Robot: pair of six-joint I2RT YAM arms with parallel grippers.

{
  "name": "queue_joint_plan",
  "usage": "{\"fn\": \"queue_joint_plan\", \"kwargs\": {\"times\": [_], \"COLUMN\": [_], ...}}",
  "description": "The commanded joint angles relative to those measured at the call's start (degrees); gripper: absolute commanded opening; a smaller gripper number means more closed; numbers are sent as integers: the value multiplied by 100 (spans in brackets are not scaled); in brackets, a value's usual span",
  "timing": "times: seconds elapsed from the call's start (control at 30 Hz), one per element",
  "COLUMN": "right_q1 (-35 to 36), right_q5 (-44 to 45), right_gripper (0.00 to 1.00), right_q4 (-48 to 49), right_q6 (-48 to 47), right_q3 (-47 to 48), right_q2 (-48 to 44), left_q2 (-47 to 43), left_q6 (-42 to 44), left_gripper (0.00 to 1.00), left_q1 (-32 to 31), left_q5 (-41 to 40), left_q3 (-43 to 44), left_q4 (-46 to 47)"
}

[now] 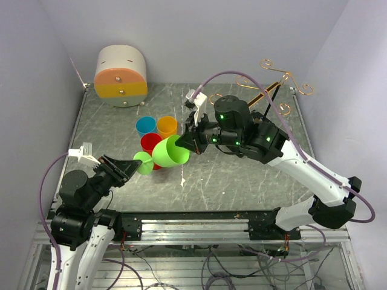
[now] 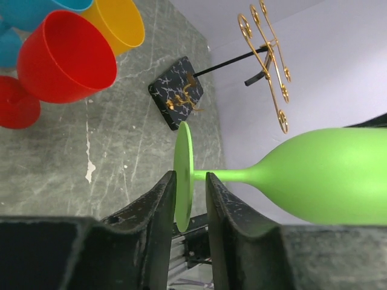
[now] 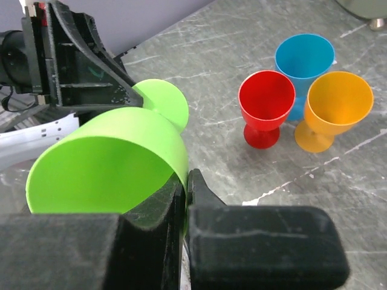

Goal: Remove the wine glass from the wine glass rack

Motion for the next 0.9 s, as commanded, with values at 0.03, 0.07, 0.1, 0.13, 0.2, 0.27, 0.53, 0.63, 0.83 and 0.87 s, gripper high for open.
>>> {"fn": "queue_joint_plan", "kwargs": {"times": [0.03, 0.07, 0.1, 0.13, 0.2, 0.27, 0.53, 0.63, 0.83, 0.87], "right_q1": [12, 10, 13, 14, 11, -24, -465, -671, -771, -783], "right_q5": [824, 1105, 1387, 1682, 2234, 2570, 2233, 1858, 1637, 1628], "right_gripper": [0, 0, 0, 0, 0, 0, 0, 0, 0, 0], "right_q4": [-42, -118, -234, -368, -667, -914, -1394, -1364, -1521, -1532], "right_q6": [79, 97, 126, 131, 151, 173, 221, 155, 35, 23], "right_q3": [-32, -15, 23, 66, 150, 179, 209, 272, 599, 635], "right_q2": [-197, -248, -268, -276, -220, -98, 684, 938, 1680, 1795], "left_q2": [225, 313, 392, 497, 678, 831, 1059, 1154, 1399, 1413], "left_q6": [351, 468, 616, 759, 1052, 1294, 1996, 2201, 2391, 2405], "left_gripper": [50, 54, 56, 56, 57, 56, 54, 54, 52, 52], "left_q1": [2, 2, 2, 2, 2, 2, 2, 2, 2, 6], "left_q5": [-785, -1098, -1348, -1576, -2003, -2347, -3147, -3234, -3168, -3147], "left_q3": [469, 609, 756, 907, 1213, 1408, 1210, 975, 791, 777], "left_q4": [-656, -855, -1023, -1176, -1371, -1440, -881, -699, -622, -598]}}
